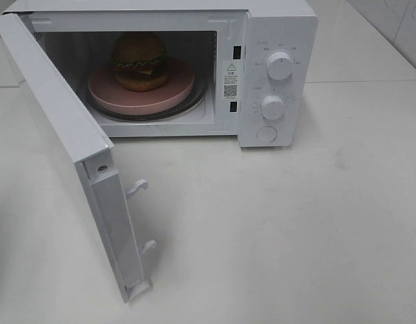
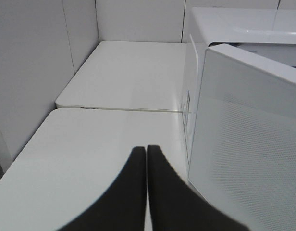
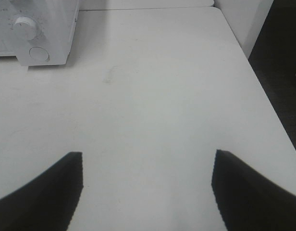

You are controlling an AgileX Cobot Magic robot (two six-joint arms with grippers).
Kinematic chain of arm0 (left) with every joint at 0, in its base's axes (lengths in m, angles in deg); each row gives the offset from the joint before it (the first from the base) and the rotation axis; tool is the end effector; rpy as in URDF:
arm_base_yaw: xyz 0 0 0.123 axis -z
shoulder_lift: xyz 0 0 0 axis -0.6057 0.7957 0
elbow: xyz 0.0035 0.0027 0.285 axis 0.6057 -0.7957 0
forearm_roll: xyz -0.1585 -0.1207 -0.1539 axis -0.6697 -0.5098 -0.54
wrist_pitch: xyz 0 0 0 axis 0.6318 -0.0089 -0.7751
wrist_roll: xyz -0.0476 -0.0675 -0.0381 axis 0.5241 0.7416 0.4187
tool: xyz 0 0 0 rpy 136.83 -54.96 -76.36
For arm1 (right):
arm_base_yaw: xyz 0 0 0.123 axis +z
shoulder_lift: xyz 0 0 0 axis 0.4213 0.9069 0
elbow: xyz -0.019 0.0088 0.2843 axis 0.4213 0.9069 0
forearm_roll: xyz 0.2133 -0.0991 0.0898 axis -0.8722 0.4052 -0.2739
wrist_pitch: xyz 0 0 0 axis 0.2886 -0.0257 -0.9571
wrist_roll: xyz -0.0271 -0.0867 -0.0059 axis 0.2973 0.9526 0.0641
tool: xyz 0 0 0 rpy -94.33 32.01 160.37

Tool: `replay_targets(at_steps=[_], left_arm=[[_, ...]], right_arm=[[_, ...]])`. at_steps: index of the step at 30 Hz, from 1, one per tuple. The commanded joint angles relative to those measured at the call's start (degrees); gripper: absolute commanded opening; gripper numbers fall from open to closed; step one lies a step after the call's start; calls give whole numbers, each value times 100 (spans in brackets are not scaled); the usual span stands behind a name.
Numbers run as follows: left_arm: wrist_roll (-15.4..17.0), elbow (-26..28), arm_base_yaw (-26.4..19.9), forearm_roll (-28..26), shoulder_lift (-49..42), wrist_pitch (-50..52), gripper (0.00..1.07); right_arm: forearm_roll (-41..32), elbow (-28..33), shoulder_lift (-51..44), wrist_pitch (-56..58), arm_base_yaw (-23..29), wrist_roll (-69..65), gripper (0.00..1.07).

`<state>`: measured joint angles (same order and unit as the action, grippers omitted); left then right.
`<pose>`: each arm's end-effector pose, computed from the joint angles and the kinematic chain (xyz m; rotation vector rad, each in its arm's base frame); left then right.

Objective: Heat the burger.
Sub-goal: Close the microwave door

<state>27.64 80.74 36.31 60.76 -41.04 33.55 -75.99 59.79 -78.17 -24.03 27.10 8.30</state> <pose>0.1416 0.0051 0.2378 -0.0483 1.7324 0.0298 -0.0055 -0.0116 0.2817 0.0962 2.0045 -0.0678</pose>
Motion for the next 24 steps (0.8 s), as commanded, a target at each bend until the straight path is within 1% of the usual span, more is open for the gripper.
replay_targets(at_steps=[1,2,3,4,5,6,7,8,9,10,11,13,14,16,17,19,20,22,24], left_arm=[[252,-17,138,338,464,659,0],[252,-17,138,338,464,659,0],[430,-17,309,665,796,980,0],[481,-17,378,814,934,1117,0],[481,-17,378,814,934,1117,0],[613,-17,579,1163,1289,1432,0],[665,-17,682,1255,1427,1576,0],[665,-17,682,1255,1427,1576,0],[676,29,865,1283,1759,1725,0],[676,57,968,1255,1902,1805,0],[676,57,968,1255,1902,1805,0],[676,172,1278,1209,2263,2023,0],[676,172,1278,1209,2263,2023,0],[676,361,1719,1112,2670,2246,0],[676,361,1719,1112,2670,2246,0],[676,447,2000,882,2899,2441,0],[676,447,2000,882,2899,2441,0],[670,527,2229,728,3123,2555,0],[670,556,2315,688,3197,2567,0]], right_arm=[[-17,17,-178,-29,-40,80,75],[-17,17,-178,-29,-40,80,75],[-17,17,-178,-29,-40,80,75],[-17,17,-178,-29,-40,80,75],[-17,17,-178,-29,-40,80,75],[-17,17,-178,-29,-40,80,75],[-17,17,-178,-29,-40,80,75],[-17,17,-178,-29,-40,80,75],[-17,17,-178,-29,-40,80,75],[-17,17,-178,-29,-40,80,75],[-17,17,-178,-29,-40,80,75],[-17,17,-178,-29,-40,80,75],[-17,17,-178,-29,-40,80,75],[-17,17,-178,-29,-40,80,75],[-17,17,-178,-29,-40,80,75],[-17,17,-178,-29,-40,80,75],[-17,17,-178,-29,-40,80,75],[-17,17,-178,-29,-40,80,75],[-17,17,-178,-29,-40,80,75]])
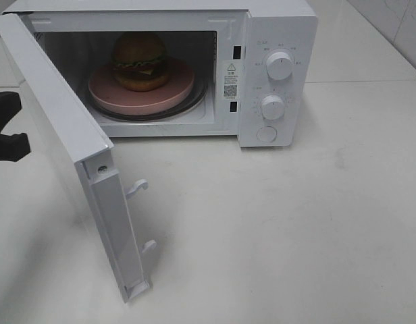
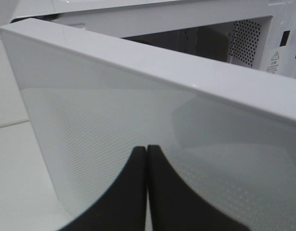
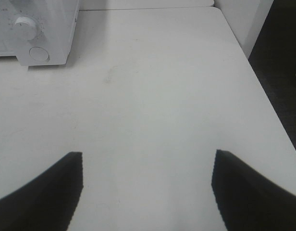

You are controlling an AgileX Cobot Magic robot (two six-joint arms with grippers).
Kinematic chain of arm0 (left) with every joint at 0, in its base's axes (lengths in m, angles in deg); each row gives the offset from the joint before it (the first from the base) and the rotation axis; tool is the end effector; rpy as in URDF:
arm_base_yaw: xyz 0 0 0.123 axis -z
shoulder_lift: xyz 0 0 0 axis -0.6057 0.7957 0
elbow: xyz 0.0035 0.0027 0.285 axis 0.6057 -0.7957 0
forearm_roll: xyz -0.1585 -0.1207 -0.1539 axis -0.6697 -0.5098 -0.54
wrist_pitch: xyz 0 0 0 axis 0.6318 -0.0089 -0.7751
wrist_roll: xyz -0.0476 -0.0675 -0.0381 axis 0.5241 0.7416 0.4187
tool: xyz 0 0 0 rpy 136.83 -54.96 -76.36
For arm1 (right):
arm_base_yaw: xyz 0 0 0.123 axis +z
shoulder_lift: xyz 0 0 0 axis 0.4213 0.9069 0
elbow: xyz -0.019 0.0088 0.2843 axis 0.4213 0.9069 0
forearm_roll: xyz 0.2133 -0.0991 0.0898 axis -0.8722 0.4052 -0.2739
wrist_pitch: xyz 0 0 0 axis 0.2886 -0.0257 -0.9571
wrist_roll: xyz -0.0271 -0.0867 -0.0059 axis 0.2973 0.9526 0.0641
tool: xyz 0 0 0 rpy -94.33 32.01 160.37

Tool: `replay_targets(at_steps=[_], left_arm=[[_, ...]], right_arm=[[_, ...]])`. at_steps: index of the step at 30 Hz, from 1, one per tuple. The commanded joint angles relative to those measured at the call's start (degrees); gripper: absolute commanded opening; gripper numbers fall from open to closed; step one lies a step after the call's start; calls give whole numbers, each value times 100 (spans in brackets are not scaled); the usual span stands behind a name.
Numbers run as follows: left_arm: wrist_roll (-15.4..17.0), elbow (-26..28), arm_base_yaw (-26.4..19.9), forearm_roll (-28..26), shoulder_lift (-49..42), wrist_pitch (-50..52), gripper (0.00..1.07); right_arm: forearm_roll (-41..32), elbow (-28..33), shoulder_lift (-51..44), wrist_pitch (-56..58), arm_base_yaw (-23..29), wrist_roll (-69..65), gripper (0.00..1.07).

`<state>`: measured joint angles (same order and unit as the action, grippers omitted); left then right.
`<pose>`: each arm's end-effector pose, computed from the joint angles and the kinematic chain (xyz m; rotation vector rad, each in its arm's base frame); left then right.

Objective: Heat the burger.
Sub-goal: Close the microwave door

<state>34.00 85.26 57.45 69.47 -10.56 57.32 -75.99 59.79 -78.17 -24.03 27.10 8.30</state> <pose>0.2005 -0.0764 0.2033 0.3430 1.7444 -0.2685 -0.0055 -0.0116 0.2817 0.0962 2.0045 -0.0678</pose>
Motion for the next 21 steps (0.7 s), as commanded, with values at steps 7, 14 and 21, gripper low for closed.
replay_targets(at_steps=[7,14,21], left_arm=[[-11,275,814,-602,584,372,0],[-11,573,1261,-751,968,372,0],[-11,1123,1736,-1117,1409,355,0]], right_arm=[[-17,17,-178,-29,-40,80,75],[-17,17,-178,-29,-40,80,75],[-17,17,-178,-29,-40,80,75]])
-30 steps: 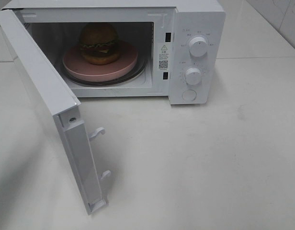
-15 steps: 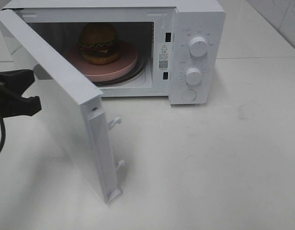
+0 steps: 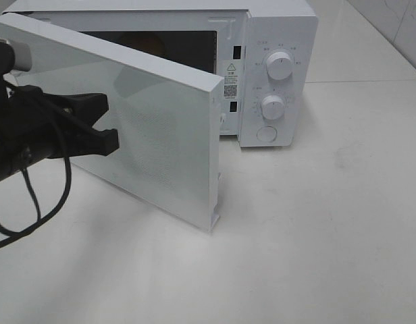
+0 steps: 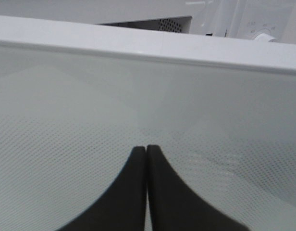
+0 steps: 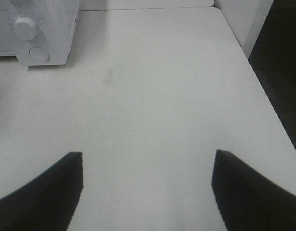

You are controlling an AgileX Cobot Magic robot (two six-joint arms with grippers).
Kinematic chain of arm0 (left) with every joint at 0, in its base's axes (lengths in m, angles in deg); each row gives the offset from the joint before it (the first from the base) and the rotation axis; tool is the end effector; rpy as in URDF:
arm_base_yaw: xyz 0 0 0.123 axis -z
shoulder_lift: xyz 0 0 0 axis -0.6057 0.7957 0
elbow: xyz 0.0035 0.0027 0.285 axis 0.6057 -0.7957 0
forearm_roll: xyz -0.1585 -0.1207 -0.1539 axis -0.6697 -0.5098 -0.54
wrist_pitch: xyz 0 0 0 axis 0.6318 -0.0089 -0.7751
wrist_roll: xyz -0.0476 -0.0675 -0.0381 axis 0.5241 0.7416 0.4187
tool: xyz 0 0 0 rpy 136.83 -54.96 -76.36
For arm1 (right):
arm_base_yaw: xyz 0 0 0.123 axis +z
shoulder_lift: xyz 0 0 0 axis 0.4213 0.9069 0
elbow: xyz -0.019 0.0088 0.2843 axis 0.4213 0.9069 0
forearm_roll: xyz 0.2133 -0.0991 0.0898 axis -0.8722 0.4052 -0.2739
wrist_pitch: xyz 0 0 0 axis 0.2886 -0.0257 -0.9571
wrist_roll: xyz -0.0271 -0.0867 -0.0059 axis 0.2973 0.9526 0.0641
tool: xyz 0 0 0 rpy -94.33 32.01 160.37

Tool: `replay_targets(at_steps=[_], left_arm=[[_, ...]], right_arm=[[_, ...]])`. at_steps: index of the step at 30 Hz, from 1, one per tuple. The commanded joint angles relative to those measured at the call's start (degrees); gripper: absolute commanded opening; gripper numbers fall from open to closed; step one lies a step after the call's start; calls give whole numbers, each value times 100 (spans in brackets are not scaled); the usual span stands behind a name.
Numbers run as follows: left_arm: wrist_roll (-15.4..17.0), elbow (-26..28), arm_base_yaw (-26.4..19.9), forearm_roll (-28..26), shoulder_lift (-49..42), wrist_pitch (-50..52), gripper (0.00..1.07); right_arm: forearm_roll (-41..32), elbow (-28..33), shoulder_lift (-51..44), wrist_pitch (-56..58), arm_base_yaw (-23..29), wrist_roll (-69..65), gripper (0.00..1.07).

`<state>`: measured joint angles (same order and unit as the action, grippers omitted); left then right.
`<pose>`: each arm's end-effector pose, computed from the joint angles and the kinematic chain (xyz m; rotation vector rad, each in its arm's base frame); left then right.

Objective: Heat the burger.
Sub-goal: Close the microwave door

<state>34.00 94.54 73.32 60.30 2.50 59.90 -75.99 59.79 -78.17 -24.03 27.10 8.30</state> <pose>0.2194 -0.1508 0.1938 0.4143 1.7684 -0.4525 -0.0055 -0.0116 0.2817 0.0962 2.0045 -0.0678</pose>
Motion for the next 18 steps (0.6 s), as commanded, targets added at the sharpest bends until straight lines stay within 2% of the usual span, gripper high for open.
replay_targets(at_steps=[1,7,11,18], left_arm=[[-11,195,149,-201,103,97,0],[-103,647,487,-453,487,69,0],[-378,974,791,-733,768,40,0],[-418,1455,1100,-945,1175,11,0]], right_arm=[[-17,17,-178,-29,-40,80,75],[-17,17,-178,-29,-40,80,75],[-17,17,-178,-29,-40,80,75],[-17,17,-178,-29,-40,80,75]])
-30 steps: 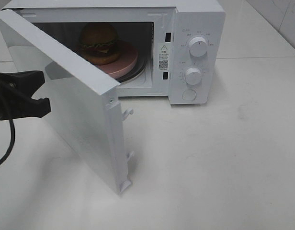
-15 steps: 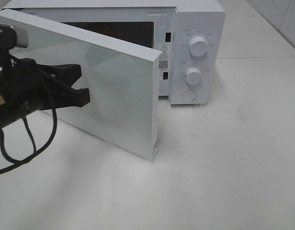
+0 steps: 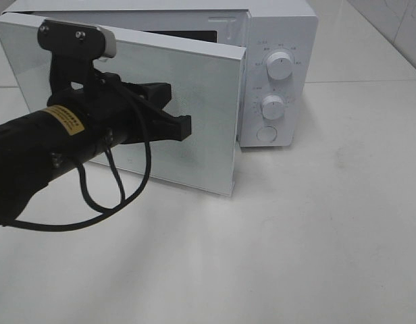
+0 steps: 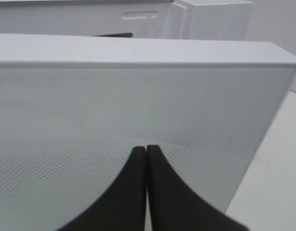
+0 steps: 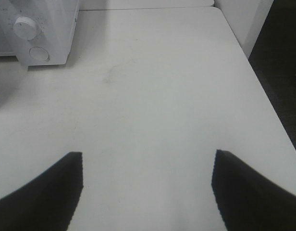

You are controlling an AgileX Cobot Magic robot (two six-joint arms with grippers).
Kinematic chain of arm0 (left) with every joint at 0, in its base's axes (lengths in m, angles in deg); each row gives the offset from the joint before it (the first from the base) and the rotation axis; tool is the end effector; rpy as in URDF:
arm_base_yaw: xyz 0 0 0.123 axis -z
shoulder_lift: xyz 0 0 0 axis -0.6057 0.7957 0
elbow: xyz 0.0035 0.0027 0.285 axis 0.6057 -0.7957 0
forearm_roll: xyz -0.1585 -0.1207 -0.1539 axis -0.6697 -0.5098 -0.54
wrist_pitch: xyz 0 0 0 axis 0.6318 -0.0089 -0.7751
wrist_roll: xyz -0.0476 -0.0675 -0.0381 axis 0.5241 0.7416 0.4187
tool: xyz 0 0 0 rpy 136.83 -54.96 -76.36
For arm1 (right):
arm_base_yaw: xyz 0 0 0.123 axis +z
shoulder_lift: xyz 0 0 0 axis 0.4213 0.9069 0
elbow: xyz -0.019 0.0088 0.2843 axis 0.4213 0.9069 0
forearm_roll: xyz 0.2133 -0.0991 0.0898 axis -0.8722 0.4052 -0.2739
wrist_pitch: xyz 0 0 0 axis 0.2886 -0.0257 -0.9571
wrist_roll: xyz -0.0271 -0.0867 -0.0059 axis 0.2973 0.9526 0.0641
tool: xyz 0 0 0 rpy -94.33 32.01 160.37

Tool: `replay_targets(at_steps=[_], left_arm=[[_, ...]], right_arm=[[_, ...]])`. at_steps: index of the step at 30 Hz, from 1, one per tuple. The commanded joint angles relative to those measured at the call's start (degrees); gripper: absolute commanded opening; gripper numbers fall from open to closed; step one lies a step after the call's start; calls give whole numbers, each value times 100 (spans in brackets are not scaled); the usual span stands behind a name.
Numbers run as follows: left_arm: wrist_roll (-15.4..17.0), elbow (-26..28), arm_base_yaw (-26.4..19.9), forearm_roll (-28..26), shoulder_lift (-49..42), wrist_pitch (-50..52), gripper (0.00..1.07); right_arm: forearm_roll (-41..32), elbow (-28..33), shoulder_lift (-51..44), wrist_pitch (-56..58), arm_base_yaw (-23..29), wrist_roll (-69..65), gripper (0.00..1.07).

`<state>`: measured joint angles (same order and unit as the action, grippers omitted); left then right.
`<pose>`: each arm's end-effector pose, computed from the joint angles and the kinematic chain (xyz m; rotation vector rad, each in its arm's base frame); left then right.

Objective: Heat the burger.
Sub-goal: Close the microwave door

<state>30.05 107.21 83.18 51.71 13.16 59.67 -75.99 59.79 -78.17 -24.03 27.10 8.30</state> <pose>0.2373 -0.2217 0.1932 0.4519 1.7471 -0.5244 -0.0055 -0.0116 0.2817 0.0962 2.0045 -0.0678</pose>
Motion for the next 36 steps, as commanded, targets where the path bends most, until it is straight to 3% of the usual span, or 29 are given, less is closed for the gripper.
replay_targets(at_steps=[1,12,20,36], left_arm=[[-29,269,149,-92,160,6,0],[-476,1186,435,-550,791,-298,0],[-521,1667,435,-602,1152,-418,0],[-647,1896,413,-768,1415,-401,0]], right_arm=[[-17,17,-178,-29,-40,80,75],[-17,17,-178,-29,-40,80,75],[-17,17,-178,-29,-40,80,75],[-17,17,-178,-29,-40,80,75]])
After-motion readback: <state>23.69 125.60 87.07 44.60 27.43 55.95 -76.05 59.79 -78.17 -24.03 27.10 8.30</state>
